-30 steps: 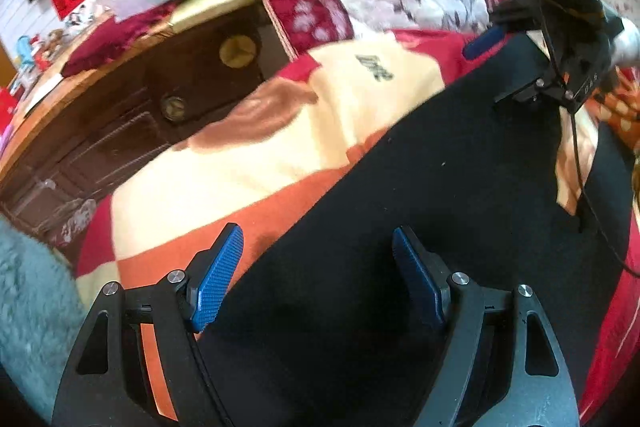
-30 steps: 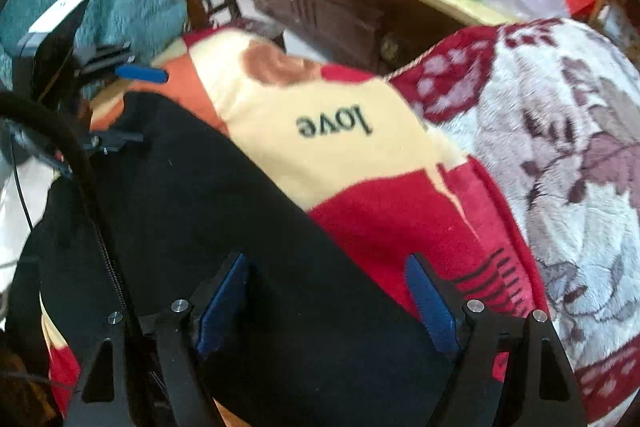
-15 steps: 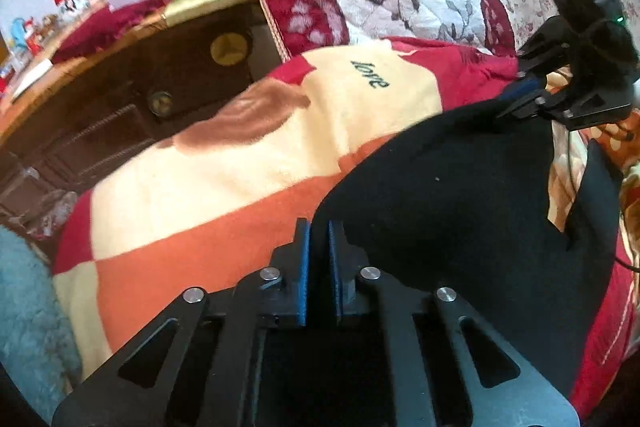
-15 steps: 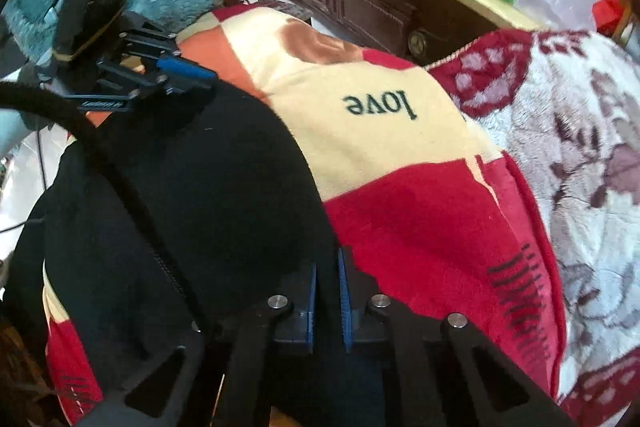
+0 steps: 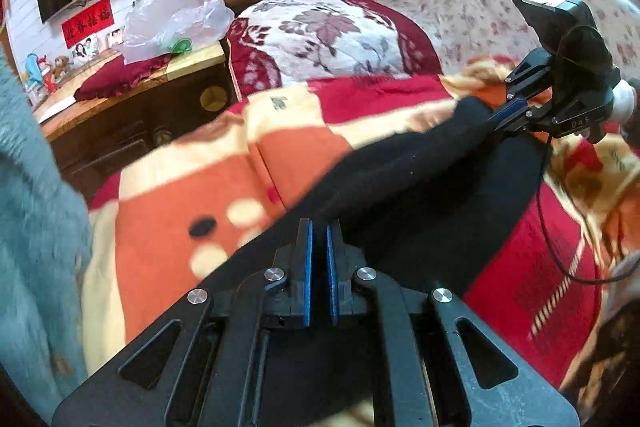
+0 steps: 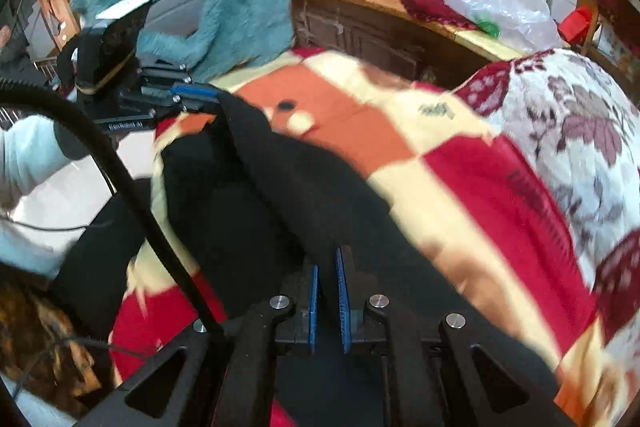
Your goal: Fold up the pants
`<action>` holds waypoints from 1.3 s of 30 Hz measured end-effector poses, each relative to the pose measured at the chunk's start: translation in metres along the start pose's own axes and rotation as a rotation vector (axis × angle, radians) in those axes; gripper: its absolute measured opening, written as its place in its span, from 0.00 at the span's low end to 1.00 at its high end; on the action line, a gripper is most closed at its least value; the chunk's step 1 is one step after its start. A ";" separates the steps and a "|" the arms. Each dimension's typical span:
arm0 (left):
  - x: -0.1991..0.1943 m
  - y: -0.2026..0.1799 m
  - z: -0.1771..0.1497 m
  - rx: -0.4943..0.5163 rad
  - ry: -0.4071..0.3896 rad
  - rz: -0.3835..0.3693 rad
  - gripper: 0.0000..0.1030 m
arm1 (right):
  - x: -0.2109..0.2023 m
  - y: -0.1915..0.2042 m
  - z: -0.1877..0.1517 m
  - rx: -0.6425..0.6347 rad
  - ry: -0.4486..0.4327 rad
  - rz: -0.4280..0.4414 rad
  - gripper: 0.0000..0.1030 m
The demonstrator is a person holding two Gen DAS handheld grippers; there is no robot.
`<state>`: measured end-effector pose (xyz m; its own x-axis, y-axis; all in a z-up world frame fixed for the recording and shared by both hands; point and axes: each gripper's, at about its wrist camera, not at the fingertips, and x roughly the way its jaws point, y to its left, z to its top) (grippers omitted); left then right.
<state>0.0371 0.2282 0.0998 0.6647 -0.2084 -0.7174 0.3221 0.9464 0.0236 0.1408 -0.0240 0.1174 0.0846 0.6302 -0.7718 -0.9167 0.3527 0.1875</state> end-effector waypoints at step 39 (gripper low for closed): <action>-0.030 0.028 -0.113 -0.910 -0.003 0.014 0.48 | 0.049 0.025 -0.120 0.886 -0.331 0.302 0.47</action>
<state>-0.0502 0.2886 0.0434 0.6668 -0.1948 -0.7194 -0.3418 0.7778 -0.5274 0.0752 -0.0672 0.0113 0.1238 0.8926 -0.4335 -0.3065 0.4499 0.8388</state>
